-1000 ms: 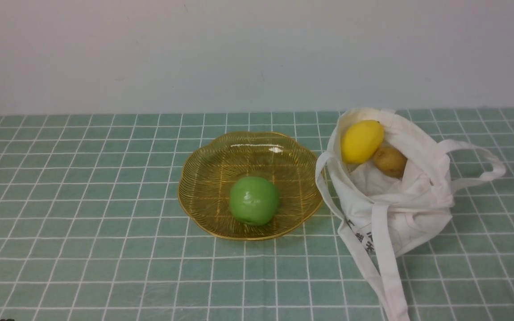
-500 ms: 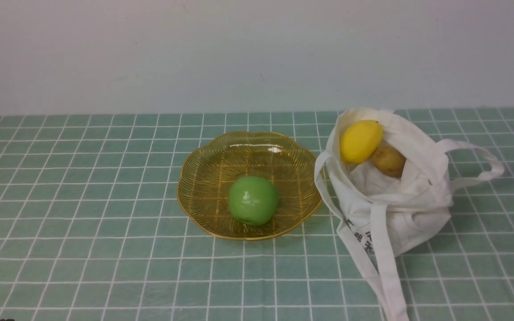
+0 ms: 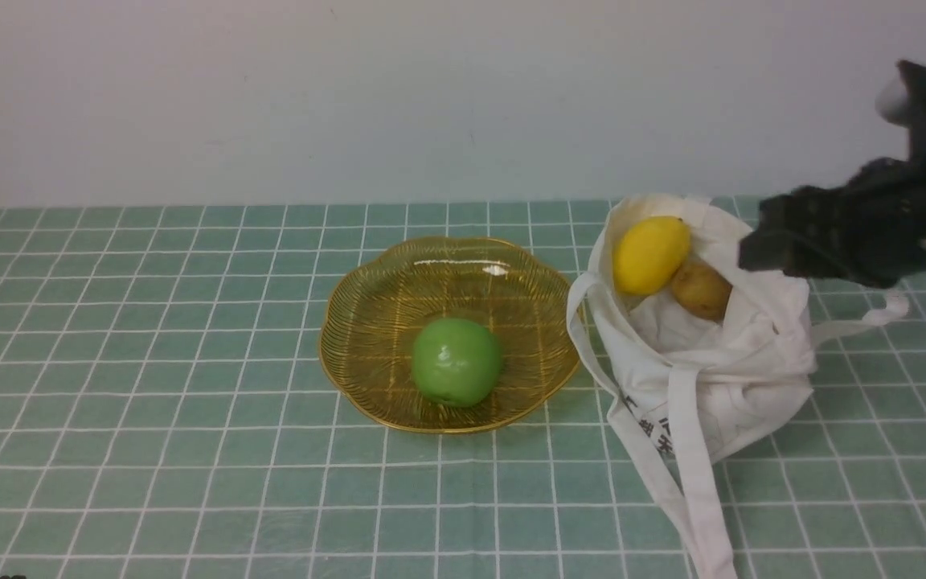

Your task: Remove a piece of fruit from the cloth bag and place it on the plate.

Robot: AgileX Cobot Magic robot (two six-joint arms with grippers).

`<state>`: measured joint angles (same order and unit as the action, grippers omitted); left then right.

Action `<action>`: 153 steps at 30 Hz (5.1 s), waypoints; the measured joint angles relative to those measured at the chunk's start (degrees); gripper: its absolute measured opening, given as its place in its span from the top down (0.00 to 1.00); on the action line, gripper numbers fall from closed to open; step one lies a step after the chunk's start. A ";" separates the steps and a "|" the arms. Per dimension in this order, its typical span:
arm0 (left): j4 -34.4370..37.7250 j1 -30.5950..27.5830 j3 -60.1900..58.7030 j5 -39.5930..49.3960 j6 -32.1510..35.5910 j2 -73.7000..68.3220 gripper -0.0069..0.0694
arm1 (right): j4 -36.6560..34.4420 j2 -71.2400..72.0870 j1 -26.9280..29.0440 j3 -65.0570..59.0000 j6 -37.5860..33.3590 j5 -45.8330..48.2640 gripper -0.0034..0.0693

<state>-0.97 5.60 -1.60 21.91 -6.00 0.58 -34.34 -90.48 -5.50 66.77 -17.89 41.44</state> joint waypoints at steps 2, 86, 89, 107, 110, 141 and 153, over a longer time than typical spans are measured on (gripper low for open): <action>0.00 0.00 0.00 0.00 0.00 0.00 0.92 | -1.15 -4.95 0.00 4.53 -0.92 1.70 0.28; 0.00 0.00 0.00 0.00 0.00 0.00 0.92 | 8.94 -36.42 -19.89 45.32 2.95 24.79 0.17; 0.00 0.00 0.00 0.00 0.00 0.00 0.92 | 9.20 -36.42 -19.89 45.32 2.95 24.26 0.05; 0.00 0.00 0.00 0.00 0.00 0.00 0.92 | 14.82 -31.14 -17.92 59.70 9.64 29.99 0.52; 0.00 0.00 0.00 0.00 0.00 0.00 0.92 | 16.94 -25.62 -17.92 58.43 9.94 30.32 0.74; 0.00 0.00 0.00 0.00 0.00 0.00 0.92 | 25.80 76.10 -17.90 -41.05 10.30 -31.97 0.97; 0.00 0.00 0.00 0.00 0.00 0.00 0.92 | 25.80 76.48 -17.90 -41.05 10.02 -31.97 0.97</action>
<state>-0.97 5.60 -1.60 21.91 -6.00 0.58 -8.54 -14.00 -23.39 25.72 -7.87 9.47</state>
